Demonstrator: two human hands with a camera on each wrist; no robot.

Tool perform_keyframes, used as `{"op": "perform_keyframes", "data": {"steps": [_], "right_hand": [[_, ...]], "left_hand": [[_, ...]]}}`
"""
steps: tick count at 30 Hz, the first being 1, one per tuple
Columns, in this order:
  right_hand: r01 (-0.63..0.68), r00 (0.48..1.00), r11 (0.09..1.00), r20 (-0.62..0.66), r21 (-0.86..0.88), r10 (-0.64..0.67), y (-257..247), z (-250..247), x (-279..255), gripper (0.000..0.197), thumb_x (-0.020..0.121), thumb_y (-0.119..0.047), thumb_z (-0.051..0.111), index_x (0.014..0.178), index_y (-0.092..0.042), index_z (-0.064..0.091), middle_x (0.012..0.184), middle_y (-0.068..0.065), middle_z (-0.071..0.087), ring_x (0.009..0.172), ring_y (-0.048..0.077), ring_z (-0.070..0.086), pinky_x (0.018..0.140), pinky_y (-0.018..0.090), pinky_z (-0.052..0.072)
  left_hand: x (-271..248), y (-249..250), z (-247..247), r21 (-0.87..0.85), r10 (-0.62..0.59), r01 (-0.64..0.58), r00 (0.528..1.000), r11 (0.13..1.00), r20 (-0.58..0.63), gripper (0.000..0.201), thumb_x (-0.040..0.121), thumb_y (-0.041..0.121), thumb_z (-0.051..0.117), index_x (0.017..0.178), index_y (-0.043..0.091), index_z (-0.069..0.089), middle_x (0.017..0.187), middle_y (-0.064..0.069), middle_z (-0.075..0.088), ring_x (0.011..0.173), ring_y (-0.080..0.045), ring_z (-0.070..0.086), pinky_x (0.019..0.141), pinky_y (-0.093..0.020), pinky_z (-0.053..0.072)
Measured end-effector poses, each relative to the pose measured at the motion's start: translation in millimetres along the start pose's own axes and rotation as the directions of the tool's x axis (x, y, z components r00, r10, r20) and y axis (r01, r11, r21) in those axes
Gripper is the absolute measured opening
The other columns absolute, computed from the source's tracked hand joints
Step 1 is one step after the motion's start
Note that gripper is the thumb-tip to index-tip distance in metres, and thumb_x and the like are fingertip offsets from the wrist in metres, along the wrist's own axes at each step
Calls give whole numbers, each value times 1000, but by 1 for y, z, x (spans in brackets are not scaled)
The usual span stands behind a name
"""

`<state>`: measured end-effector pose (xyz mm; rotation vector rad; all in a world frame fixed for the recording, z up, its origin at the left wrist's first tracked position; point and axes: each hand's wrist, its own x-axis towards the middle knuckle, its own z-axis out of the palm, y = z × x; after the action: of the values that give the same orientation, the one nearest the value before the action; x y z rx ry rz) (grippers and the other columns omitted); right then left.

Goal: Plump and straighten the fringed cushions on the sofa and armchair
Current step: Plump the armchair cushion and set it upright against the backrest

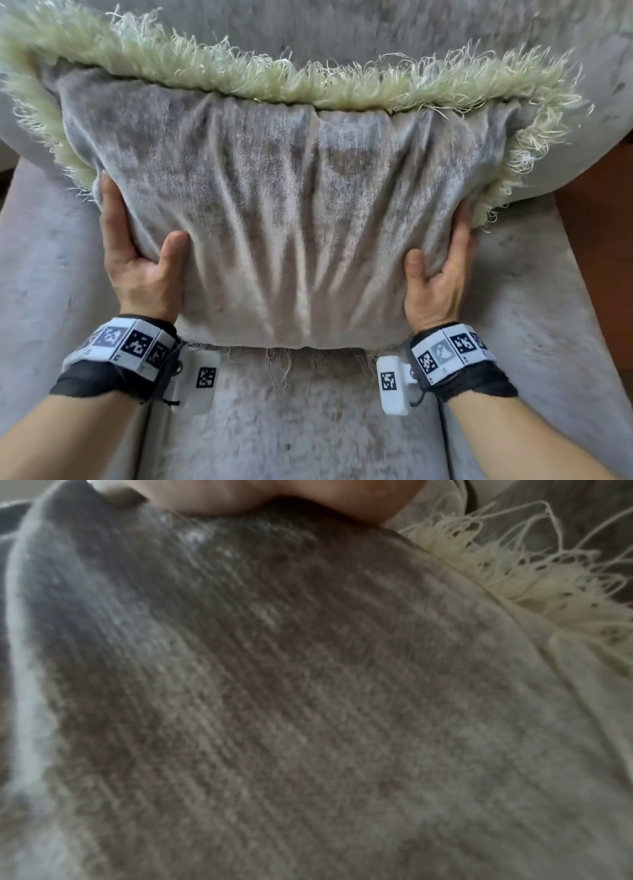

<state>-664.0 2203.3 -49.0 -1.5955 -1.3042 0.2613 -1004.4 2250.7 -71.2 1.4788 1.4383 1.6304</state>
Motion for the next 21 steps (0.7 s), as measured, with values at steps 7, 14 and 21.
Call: {"op": "perform_keyframes", "data": {"steps": [7, 14, 21], "right_hand": [[50, 995, 997, -85, -58, -55, 17, 16, 2, 90, 89, -75, 38, 151, -11, 23, 141, -19, 23, 135, -22, 19, 111, 7, 18], [-22, 999, 999, -26, -48, 21, 14, 4, -5, 95, 85, -78, 42, 155, -16, 25, 138, -16, 34, 130, -22, 27, 108, 7, 25], [-192, 970, 946, 95, -262, 223, -23, -36, -15, 82, 83, -68, 49, 153, -29, 36, 146, 6, 39, 132, 3, 36, 105, 10, 22]], "left_hand": [[2, -24, 17, 35, 34, -34, 999, 999, -28, 101, 91, 63, 59, 159, 2, 15, 165, -29, 19, 155, -45, 15, 124, -63, 13], [-1, -13, 9, 75, 17, -17, 1000, 997, 2, 95, 95, 54, 60, 158, -2, 18, 161, -2, 28, 156, -39, 16, 127, -56, 13], [-10, 37, -20, 285, -259, 259, 965, 923, -42, 73, 85, 58, 66, 152, 43, 38, 143, 6, 41, 136, 1, 43, 119, -41, 38]]}}
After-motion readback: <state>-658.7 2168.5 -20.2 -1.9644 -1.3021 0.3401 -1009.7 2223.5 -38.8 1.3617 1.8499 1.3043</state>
